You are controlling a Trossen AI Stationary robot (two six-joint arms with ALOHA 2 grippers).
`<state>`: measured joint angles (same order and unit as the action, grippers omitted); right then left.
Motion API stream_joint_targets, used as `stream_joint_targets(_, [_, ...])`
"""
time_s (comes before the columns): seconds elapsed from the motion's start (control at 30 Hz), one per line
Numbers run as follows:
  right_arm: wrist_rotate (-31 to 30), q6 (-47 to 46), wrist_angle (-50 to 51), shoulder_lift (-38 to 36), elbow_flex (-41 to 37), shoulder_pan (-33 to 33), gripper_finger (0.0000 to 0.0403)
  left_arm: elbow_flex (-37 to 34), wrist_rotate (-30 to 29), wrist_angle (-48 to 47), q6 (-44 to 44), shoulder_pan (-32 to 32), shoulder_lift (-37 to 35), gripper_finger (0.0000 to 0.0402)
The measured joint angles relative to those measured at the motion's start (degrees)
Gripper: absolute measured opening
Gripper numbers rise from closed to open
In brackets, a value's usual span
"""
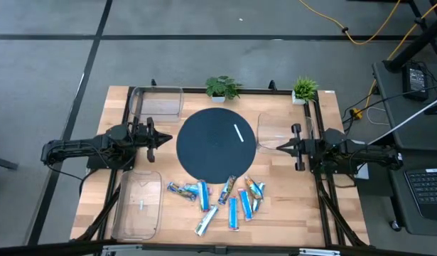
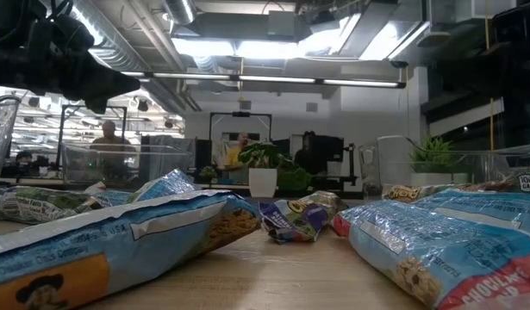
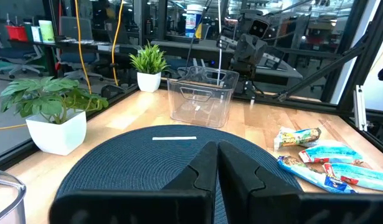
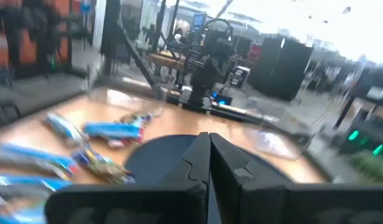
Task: Pick and place Granola Bars by type
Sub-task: Put the yellow granola bar into the top right transparent bin
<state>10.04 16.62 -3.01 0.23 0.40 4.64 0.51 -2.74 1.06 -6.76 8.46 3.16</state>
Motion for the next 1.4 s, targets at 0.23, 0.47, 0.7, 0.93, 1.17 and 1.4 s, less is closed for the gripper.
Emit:
stream_joint_targets(0.23, [0.0,1.8,0.0,0.0,0.0,0.0,0.0014,0.0,0.0,0.0,0.0,0.0,0.0,0.001])
stream_joint_targets(0.47, [0.0,-3.1,-1.4,0.0,0.0,0.0,0.0014,0.0,-0.6,0.0,0.0,0.0,0.0,0.0006])
stream_joint_targets(0.7, [0.0,-22.0,-9.9,0.0,0.0,0.0,0.0014,0.0,-3.6,0.7,0.0,0.0,0.0,0.001])
stream_joint_targets(0.93, [0.1,-31.8,-11.0,0.0,0.0,0.0,0.0014,0.0,-3.8,0.9,0.0,0.0,0.0,0.0006])
stream_joint_targets(1.17, [0.1,-31.4,-12.6,0.0,0.0,0.0,0.0014,0.0,-3.7,3.4,-1.7,0.0,0.0,0.001])
stream_joint_targets(1.4, [0.1,-34.4,-12.8,0.0,0.0,0.0,0.0014,0.0,-3.6,7.1,-6.3,0.0,0.0,0.0007])
